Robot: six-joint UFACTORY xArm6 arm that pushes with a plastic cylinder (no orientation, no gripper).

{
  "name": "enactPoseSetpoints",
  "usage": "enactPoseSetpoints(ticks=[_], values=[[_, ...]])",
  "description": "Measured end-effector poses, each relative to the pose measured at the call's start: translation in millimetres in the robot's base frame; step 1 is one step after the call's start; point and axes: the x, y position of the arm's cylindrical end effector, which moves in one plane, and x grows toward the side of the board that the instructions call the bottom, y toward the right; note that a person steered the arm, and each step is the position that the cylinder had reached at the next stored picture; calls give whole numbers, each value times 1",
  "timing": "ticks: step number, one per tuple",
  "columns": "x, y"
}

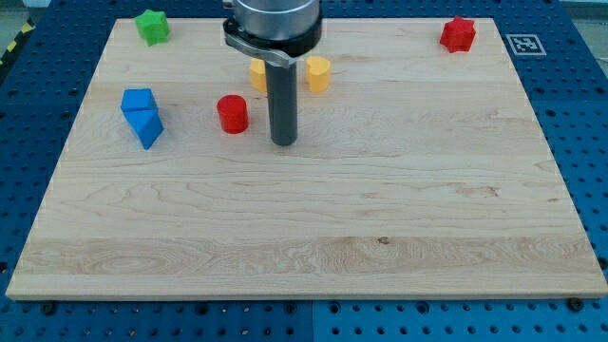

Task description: Move the red circle into the blue blocks

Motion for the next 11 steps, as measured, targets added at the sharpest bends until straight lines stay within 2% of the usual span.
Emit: enactPoseSetpoints(ticks=[1, 3, 4, 6, 8, 9, 10, 11], values=[[-20, -18], [-32, -22], [-32, -25], [-30, -78], [-30, -108], [-30, -93], [-39, -21], [-42, 76]])
